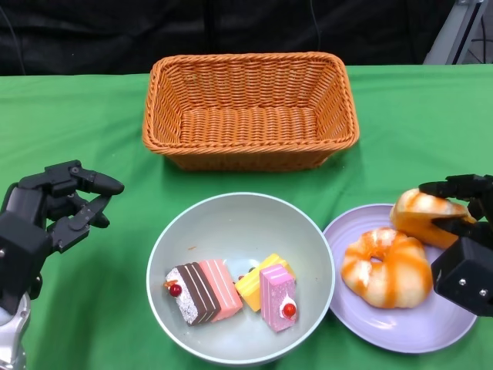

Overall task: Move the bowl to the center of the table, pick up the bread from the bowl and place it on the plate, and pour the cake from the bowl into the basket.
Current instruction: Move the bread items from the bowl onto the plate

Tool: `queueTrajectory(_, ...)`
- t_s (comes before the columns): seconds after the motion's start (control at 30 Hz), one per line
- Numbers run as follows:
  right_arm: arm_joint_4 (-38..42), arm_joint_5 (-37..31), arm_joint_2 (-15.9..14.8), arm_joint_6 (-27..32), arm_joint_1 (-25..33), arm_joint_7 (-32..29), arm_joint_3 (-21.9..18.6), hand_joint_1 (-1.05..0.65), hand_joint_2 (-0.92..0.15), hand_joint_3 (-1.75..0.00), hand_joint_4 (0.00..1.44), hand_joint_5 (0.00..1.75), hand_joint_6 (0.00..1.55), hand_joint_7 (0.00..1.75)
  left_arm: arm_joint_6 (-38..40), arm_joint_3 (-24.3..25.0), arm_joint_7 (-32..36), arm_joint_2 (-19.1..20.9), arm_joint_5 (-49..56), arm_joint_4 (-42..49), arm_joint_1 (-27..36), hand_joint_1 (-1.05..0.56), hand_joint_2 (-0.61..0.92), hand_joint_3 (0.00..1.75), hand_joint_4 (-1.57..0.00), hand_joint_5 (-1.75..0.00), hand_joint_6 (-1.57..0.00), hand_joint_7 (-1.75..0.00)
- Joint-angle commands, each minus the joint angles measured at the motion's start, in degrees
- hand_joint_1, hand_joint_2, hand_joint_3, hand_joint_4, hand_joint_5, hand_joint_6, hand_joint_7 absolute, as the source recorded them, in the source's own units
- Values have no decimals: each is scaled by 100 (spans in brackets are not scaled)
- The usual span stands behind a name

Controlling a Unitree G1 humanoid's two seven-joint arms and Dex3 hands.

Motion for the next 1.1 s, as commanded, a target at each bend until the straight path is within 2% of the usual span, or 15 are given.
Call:
queueTrajectory(0.03, 2, 40, -47, 60, 58, 58, 17, -1, -85, 0, 85, 129, 118, 1, -19, 22, 31, 129, -1, -21, -48, -16, 92, 29, -85, -127, -96, -71)
queueTrajectory(0.13, -384, 60, -65, 282, 211, 450, 81, 0, -85, 0, 83, 127, 116, 0, -15, 21, 32, 129, -1, -31, -43, -16, 92, 29, -84, -128, -96, -70)
queueTrajectory(0.37, -1063, -52, -100, 564, 480, 844, 178, -2, -82, 0, 89, 112, 116, 0, 13, 10, 68, 128, 20, -60, -29, -17, 92, 29, -85, -128, -96, -70)
queueTrajectory(0.4, -1143, -59, -104, 627, 509, 918, 191, -2, -83, 0, 89, 105, 115, 0, -5, 10, 66, 125, 18, -57, -28, -17, 92, 29, -85, -129, -96, -70)
queueTrajectory(0.53, -1574, -41, -193, 950, 640, 1435, 247, -5, -86, -1, 88, 92, 110, 0, -43, 17, 28, 117, -9, -43, -26, -15, 92, 29, -85, -129, -96, -70)
queueTrajectory(0.6, -1781, -12, -223, 1093, 704, 1675, 250, -8, -88, 0, 93, 67, 106, 0, -44, 20, 12, 114, -21, -38, -27, -15, 92, 30, -84, -130, -96, -70)
queueTrajectory(0.63, -1843, -7, -225, 1140, 724, 1737, 245, -8, -88, 0, 94, 62, 105, 0, -44, 21, 9, 114, -23, -38, -27, -15, 92, 30, -84, -130, -96, -70)
queueTrajectory(0.67, -2263, 23, -273, 1427, 835, 2127, 257, -9, -88, 0, 95, 60, 105, 0, -34, 24, -6, 110, -35, -30, -33, -15, 92, 30, -84, -130, -96, -70)
queueTrajectory(0.73, -3132, 98, -388, 2055, 1030, 2965, 273, -13, -88, 0, 85, 27, 79, 0, -28, 22, -6, 106, -35, -15, -47, -16, 92, 30, -83, -130, -96, -71)
queueTrajectory(0.8, -3771, 106, -486, 2582, 1119, 3618, 271, -16, -89, 0, 76, 12, 62, 0, -43, 15, 18, 108, -15, 6, -59, -16, 92, 29, -84, -130, -96, -71)
queueTrajectory(0.93, -4646, 116, -738, 3236, 1098, 4607, 204, -26, -88, 0, 66, 2, 44, 0, -47, 16, -10, 102, -30, 21, -67, -16, 92, 29, -84, -130, -96, -72)
queueTrajectory(1.1, -4924, 114, -807, 3493, 1073, 4943, 156, -33, -88, 0, 61, 0, 39, 0, -55, 15, -9, 94, -33, 34, -72, -16, 92, 29, -84, -130, -96, -72)
